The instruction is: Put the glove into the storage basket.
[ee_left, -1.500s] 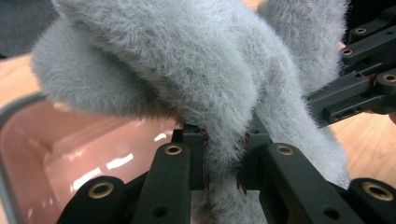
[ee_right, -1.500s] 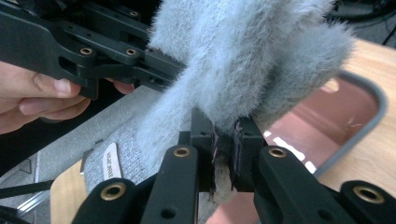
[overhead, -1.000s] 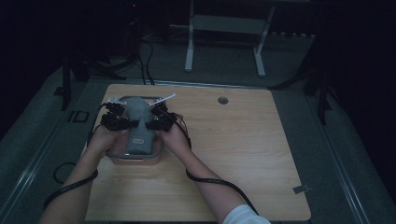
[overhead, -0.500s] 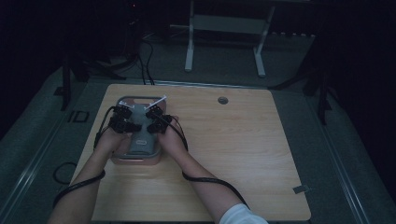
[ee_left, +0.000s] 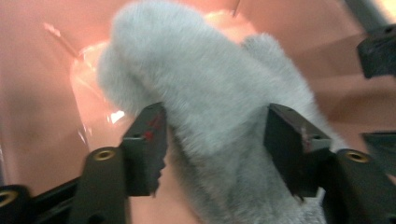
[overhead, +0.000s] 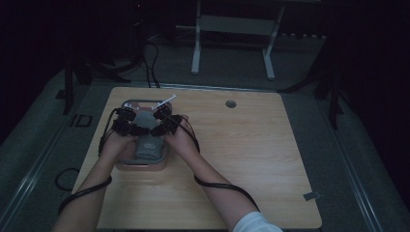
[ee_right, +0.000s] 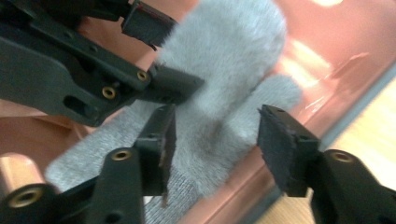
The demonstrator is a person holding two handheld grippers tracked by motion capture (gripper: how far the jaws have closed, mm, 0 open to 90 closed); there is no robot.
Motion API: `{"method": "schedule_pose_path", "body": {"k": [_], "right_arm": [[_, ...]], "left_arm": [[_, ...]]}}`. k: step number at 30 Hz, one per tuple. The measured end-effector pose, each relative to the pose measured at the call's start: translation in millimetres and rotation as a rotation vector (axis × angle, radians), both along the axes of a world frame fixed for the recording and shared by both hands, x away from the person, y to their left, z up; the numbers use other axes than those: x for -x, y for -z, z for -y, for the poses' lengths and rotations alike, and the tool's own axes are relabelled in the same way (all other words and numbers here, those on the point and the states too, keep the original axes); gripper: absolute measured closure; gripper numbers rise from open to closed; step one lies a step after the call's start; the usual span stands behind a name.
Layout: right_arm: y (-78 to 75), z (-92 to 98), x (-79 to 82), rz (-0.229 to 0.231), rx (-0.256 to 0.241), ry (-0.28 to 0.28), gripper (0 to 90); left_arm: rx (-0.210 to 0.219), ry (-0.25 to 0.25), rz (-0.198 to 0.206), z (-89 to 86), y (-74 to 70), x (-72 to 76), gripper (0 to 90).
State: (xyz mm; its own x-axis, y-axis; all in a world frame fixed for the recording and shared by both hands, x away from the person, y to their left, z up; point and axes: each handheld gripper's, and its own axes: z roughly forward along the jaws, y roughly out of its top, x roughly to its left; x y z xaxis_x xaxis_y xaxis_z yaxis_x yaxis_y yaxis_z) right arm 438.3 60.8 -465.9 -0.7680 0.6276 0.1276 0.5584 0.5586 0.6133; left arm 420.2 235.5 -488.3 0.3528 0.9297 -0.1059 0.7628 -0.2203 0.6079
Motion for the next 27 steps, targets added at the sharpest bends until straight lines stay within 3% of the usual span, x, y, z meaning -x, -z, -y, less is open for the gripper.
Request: {"method": "schedule_pose_path", "body": {"k": [3,8,11,14,20,22,23,24,27], "right_arm": [[-10.8,12.3,2.0,0.011,-0.035,-0.002,36.4],[-25.8,37.0,6.4,0.002,-0.119,-0.047,20.5],[-30.8,51.0,10.7,0.002,-0.138,-0.064,16.7],[-34.1,64.4,14.8,0.005,-0.156,-0.067,16.7],[-37.2,91.8,24.3,0.05,-0.162,-0.074,16.7],[-36.1,100.8,27.4,0.068,-0.154,-0.083,16.7],[-36.1,100.8,27.4,0.068,-0.154,-0.083,16.7],[-34.8,112.5,31.3,0.082,-0.147,-0.084,16.7],[-34.4,114.9,32.1,0.085,-0.148,-0.083,16.7]], "left_arm": [[0.022,0.023,0.04,-1.8,-7.8,5.2,26.5],[0.087,0.013,0.143,-3.4,-20.3,19.8,20.6],[0.071,0.023,0.207,-0.1,-25.6,30.8,15.6],[0.088,0.028,0.243,3.9,-29.9,40.9,15.5],[0.095,0.124,0.304,25.8,-36.8,59.5,15.5],[0.117,0.168,0.321,37.4,-37.5,66.7,15.5],[0.117,0.168,0.321,37.4,-37.5,66.7,15.5],[0.119,0.186,0.323,42.9,-37.5,69.6,15.5],[0.131,0.205,0.33,48.2,-37.3,72.5,15.5]]}}
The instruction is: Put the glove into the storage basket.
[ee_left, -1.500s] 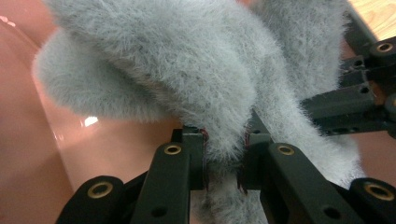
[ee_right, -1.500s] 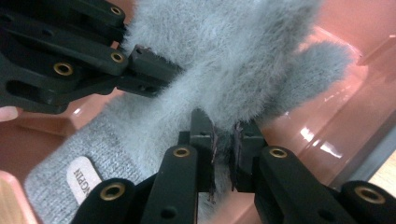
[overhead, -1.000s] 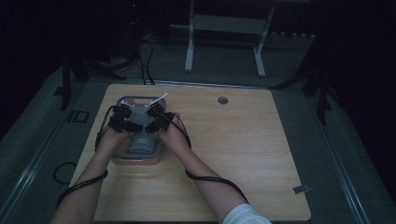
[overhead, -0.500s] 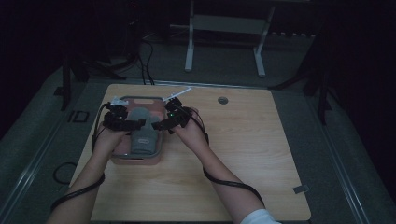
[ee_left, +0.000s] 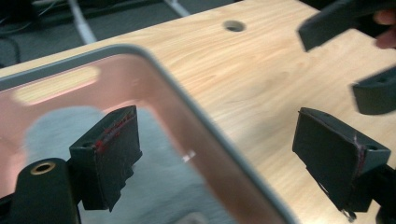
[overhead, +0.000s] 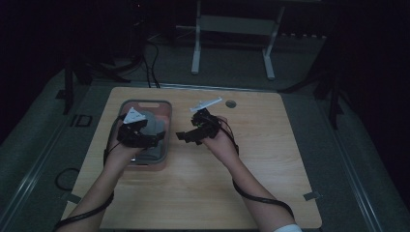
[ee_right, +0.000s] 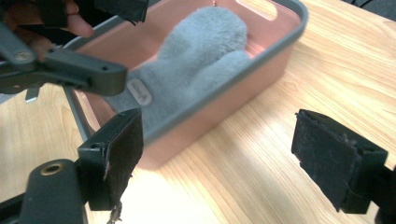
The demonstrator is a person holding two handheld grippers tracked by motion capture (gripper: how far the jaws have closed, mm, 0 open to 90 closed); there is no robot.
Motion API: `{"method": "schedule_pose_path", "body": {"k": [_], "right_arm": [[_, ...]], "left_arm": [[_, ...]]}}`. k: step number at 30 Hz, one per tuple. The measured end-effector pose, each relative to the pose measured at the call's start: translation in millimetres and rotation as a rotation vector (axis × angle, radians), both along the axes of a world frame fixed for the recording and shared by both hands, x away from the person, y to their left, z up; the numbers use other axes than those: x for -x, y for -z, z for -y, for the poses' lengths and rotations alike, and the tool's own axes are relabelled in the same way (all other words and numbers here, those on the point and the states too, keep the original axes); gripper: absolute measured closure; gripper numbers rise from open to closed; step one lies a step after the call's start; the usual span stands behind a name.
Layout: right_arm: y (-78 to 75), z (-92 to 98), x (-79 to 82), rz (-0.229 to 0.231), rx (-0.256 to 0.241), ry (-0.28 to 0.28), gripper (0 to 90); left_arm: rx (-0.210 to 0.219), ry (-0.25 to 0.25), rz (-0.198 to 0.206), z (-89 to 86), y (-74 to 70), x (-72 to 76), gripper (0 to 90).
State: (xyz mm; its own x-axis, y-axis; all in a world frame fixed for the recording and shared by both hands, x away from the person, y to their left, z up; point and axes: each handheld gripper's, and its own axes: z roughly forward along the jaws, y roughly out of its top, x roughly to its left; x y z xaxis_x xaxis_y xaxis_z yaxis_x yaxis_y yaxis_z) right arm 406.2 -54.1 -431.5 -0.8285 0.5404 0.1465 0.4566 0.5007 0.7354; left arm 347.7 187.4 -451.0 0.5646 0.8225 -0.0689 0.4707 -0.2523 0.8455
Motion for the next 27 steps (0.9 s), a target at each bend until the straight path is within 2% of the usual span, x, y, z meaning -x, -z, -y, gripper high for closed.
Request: {"method": "schedule_pose_path", "body": {"k": [1,4,5,7,11,15,20,27], "right_arm": [[2.6,15.3,5.3,0.023,0.005,-0.002,16.7],[6.4,29.1,9.6,0.026,0.011,-0.002,16.6],[6.4,29.1,9.6,0.026,0.011,-0.002,16.6],[11.0,42.0,12.4,0.023,0.009,0.001,16.7],[17.7,58.2,18.6,0.018,0.006,0.001,16.6],[24.6,71.4,27.2,0.035,0.031,-0.017,16.6],[34.8,89.7,37.6,0.036,0.034,-0.031,16.7],[52.4,109.3,47.9,0.039,0.028,-0.036,16.7]], "left_arm": [[0.013,0.043,0.007,12.6,1.2,5.5,15.5],[0.02,0.084,0.01,24.4,3.2,9.6,15.5],[0.02,0.084,0.01,24.4,3.2,9.6,15.5],[0.034,0.133,0.0,34.0,4.8,13.5,15.5],[0.035,0.183,0.005,46.3,7.9,21.2,15.5],[0.038,0.224,0.003,59.0,11.4,27.8,15.5],[0.034,0.274,0.007,76.0,15.6,33.7,15.5],[0.036,0.34,-0.019,100.4,34.7,38.6,15.5]]}}
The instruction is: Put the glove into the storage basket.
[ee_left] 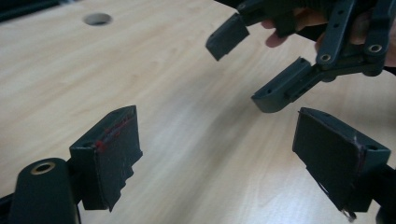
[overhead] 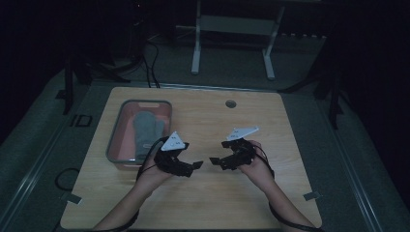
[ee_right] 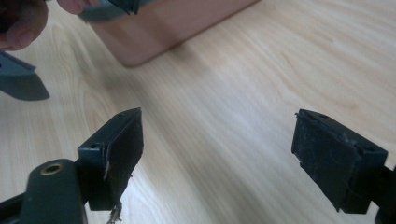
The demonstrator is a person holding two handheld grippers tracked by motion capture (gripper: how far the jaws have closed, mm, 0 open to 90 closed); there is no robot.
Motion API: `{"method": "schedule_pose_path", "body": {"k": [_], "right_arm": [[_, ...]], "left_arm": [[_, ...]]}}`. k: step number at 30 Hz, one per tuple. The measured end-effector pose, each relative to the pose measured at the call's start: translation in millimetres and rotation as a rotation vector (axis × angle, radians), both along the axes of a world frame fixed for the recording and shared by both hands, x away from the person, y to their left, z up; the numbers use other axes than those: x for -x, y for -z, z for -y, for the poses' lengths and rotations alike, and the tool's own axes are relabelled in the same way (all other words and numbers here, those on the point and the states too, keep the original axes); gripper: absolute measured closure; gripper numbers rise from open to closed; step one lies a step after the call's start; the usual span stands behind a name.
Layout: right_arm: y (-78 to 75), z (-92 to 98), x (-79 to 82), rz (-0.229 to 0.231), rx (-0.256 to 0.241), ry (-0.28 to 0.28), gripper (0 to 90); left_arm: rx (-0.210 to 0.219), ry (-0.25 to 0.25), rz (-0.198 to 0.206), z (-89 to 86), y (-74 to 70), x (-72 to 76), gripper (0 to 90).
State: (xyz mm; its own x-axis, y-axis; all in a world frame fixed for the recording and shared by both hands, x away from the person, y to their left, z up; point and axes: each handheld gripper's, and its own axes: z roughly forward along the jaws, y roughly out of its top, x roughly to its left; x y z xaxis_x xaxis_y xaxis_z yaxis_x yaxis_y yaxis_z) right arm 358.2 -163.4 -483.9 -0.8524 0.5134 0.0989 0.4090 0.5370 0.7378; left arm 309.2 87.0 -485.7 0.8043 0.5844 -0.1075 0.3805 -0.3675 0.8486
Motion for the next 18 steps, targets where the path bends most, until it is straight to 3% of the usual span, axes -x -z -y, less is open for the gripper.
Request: {"method": "schedule_pose_path", "body": {"k": [8,9,12,15,18], "right_arm": [[18.5,19.6,8.0,0.012,0.013,-0.008,16.9],[21.2,22.6,9.3,0.002,0.01,-0.007,16.9],[29.3,33.0,13.0,0.005,0.007,0.009,16.9],[38.2,45.2,17.0,0.006,-0.003,0.012,16.8],[47.3,56.7,21.4,0.005,0.005,0.002,15.5]], "left_arm": [[-0.001,0.071,-0.016,16.5,27.5,4.3,15.5],[0.008,0.072,-0.007,17.5,30.8,5.2,15.5],[0.021,0.074,-0.031,20.1,39.5,5.7,15.5],[-0.002,0.078,-0.02,23.3,47.1,8.0,15.5],[-0.004,0.084,-0.036,25.7,53.6,9.5,15.5]]}}
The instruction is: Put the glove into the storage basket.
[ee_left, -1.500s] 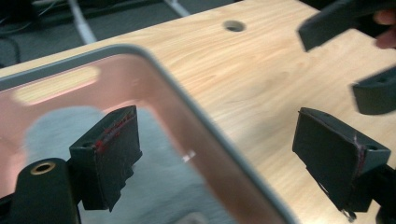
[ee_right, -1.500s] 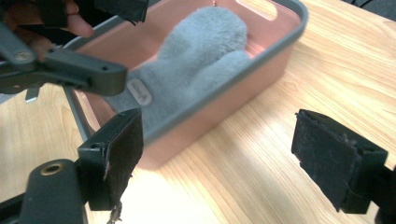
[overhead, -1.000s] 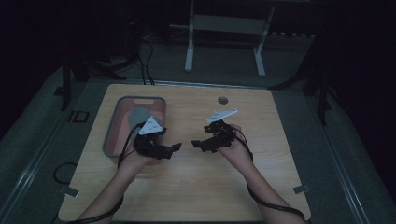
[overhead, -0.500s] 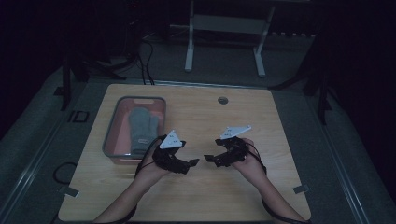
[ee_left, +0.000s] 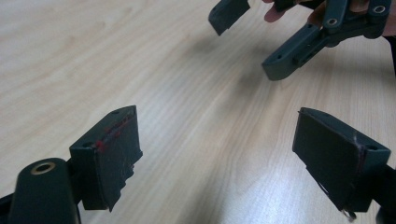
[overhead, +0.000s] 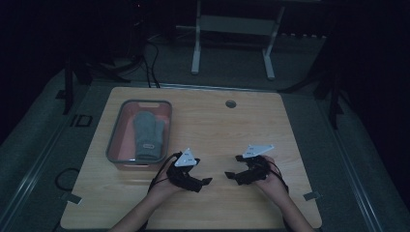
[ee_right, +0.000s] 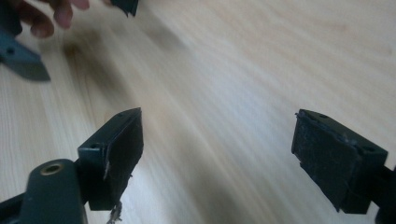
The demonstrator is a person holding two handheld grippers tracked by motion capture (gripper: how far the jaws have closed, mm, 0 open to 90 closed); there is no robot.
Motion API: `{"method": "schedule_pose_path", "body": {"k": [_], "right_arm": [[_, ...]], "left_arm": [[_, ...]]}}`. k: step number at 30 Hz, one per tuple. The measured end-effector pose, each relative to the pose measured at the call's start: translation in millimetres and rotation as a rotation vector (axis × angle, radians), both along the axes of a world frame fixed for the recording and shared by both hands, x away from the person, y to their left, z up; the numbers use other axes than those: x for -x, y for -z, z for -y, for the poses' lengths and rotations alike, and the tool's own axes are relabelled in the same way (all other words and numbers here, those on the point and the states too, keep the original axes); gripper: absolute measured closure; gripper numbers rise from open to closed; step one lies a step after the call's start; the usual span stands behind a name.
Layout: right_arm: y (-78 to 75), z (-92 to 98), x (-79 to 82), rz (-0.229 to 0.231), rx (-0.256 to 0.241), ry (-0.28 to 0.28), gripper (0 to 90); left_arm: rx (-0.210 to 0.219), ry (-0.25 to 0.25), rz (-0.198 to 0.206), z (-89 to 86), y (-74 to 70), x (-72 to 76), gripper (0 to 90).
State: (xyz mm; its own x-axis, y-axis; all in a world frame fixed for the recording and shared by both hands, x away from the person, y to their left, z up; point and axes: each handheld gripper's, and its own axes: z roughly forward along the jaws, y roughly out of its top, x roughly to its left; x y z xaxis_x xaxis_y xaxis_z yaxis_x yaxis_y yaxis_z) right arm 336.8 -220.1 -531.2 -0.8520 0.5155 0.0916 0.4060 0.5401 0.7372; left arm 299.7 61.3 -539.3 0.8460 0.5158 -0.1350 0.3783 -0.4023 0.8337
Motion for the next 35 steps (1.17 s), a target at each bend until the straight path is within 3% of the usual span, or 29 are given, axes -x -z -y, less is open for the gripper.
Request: {"method": "schedule_pose_path", "body": {"k": [3,9,12,16,19,23,27,35], "right_arm": [[7.0,11.5,4.6,-0.005,0.007,0.001,14.3],[18.9,31.9,14.8,0.029,0.013,-0.002,14.1],[23.6,42.6,18.2,0.03,0.004,0.023,14.1],[22.4,56.0,22.5,0.045,-0.02,0.041,14.4],[21.9,65.9,27.3,0.07,-0.01,0.037,14.6],[21.2,77.3,30.6,0.076,-0.019,0.039,14.6],[22.0,87.8,29.9,0.079,-0.034,0.067,14.6],[23.5,91.6,27.9,0.084,-0.049,0.086,14.6]], "left_arm": [[-0.005,-0.001,0.001,2.0,4.5,1.4,15.5],[-0.014,0.005,0.004,3.7,9.9,4.1,15.5],[-0.012,0.006,0.006,3.8,11.4,5.1,15.5],[-0.014,0.008,0.005,3.5,14.2,8.5,15.5],[-0.002,0.008,0.009,2.0,14.7,11.1,15.5],[0.003,-0.002,0.026,-1.0,13.9,13.1,15.5],[0.026,-0.011,0.017,-4.4,15.0,13.4,15.5],[0.026,-0.007,0.023,-4.1,15.9,14.0,15.5]]}}
